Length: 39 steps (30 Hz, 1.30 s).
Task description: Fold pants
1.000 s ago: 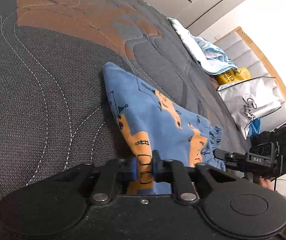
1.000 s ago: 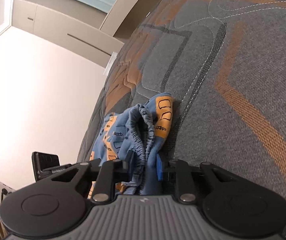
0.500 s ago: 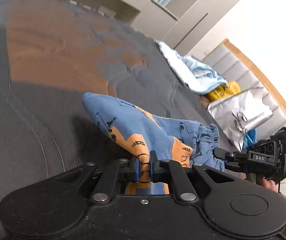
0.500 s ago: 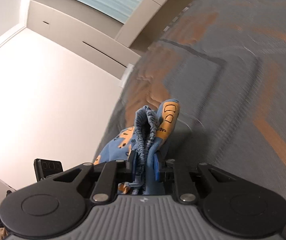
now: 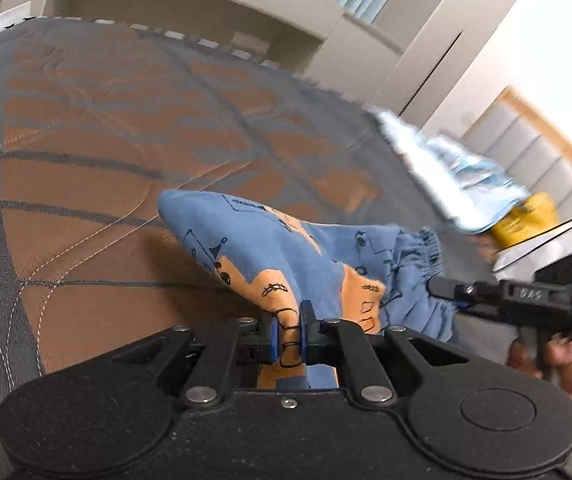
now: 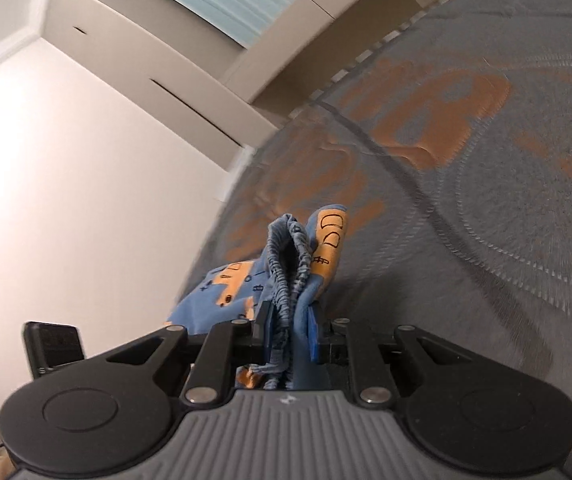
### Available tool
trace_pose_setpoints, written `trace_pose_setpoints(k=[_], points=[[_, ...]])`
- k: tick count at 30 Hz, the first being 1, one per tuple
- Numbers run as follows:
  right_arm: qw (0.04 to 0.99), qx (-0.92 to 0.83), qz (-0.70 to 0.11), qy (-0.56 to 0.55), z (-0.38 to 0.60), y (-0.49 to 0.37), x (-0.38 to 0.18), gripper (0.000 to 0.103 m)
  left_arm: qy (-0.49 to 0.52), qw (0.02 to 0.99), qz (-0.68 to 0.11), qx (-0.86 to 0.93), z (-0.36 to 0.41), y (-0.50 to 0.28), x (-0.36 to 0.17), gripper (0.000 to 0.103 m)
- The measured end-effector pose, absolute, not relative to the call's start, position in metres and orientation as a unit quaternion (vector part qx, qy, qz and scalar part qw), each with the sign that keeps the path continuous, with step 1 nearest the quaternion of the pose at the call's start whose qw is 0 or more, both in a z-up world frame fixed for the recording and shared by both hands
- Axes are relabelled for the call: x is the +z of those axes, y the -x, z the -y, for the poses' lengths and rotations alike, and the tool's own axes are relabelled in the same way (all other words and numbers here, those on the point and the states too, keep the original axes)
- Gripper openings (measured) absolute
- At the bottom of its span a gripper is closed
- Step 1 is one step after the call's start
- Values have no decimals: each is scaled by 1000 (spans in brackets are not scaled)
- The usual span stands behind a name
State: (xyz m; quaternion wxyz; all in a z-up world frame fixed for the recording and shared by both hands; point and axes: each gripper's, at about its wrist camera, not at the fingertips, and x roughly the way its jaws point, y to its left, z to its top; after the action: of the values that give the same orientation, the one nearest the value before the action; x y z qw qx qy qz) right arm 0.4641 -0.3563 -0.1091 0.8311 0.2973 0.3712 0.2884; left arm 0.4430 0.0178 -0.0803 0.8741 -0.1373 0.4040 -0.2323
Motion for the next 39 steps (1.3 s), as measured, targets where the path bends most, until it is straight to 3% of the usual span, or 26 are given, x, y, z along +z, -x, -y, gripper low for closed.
trace_pose_setpoints(k=[6,9,19,21,22,23,24,31,36,39], points=[[831,274,-396,-280,354,-474,-136,20,88,874,-434,-199,-10,-458,-105,14],[837,262,-411,-249,356,-470,-137,24,64,876,-441,-183,-9,-457,-109,27],[896,174,-385,-134,354,-409,-90,54,48,892,-434,-120,-35,-407,-92,53],[912,161,-362,-108,343,-370,-74,70,49,897,-421,-123,-33,-374,-79,70],[919,156,-349,-98,335,-350,-68,83,54,901,-413,-123,-32,-355,-72,87],[926,149,-337,-85,327,-325,-61,94,59,904,-403,-126,-30,-335,-65,98],[931,144,-327,-78,320,-305,-55,96,63,908,-395,-129,-28,-314,-58,101],[941,107,-316,-60,276,-205,-25,100,61,912,-393,-100,-10,-204,-27,102],[947,101,-303,-44,249,-156,-2,103,9,925,-374,-66,10,-153,-7,102],[951,98,-292,-34,243,-131,11,103,30,929,-364,-64,6,-137,5,102]])
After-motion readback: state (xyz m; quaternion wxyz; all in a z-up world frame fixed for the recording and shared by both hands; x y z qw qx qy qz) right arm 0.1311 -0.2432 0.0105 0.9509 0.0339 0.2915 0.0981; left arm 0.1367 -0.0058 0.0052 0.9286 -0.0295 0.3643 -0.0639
